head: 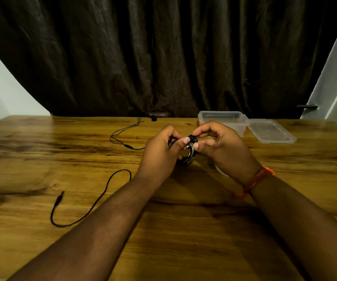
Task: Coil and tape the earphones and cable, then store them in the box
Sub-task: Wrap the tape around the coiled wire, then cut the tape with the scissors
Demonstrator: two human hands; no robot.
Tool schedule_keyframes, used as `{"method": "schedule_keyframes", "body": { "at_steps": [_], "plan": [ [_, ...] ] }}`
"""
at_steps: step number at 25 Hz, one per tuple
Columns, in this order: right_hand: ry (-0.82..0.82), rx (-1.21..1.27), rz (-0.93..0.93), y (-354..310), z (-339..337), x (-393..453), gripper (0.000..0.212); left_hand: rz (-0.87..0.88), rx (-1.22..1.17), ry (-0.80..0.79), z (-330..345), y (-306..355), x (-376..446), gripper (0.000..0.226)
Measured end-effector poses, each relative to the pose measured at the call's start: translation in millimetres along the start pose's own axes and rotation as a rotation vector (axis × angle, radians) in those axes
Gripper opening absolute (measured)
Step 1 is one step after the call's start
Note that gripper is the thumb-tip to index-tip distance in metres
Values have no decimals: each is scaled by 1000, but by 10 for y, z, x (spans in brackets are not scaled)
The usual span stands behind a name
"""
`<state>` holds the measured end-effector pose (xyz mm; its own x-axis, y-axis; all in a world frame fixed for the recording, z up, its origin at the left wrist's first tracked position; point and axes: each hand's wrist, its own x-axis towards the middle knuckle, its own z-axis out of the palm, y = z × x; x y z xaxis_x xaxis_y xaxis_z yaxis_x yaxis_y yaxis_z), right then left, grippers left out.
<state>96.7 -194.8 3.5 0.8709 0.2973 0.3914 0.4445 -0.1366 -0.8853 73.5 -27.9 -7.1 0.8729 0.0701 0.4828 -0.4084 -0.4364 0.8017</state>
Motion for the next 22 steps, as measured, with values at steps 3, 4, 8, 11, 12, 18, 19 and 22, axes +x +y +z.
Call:
{"method": "schedule_keyframes", "body": {
  "at_steps": [3, 4, 8, 11, 12, 18, 19, 22],
  "plan": [
    [-3, -45, 5, 40, -5, 14, 22, -34, -52, 22, 3, 14, -4, 15],
    [-8, -42, 8, 44, -1, 16, 21, -46, -75, 30, 3, 14, -1, 15],
    [-31, -17, 38, -3, -49, 37, 20, -47, -69, 25, 11, 21, -8, 14],
    [106, -162, 103, -39, -310, 95, 16, -31, -34, 6, 19, 28, -22, 14],
    [165, -349, 104, -23, -459, 106, 14, -30, -32, 1, 20, 29, -25, 14],
    [45, -1132, 403, 68, -1027, 0, 14, -53, -60, -16, 21, -26, -16, 13],
    [-4, -1160, 472, 70, -1037, -8, 16, -58, -64, -15, 21, -30, -15, 13],
    [-35, -1170, 540, 55, -1040, -3, 16, -53, -74, -5, 17, -48, -10, 12]
  ]
}}
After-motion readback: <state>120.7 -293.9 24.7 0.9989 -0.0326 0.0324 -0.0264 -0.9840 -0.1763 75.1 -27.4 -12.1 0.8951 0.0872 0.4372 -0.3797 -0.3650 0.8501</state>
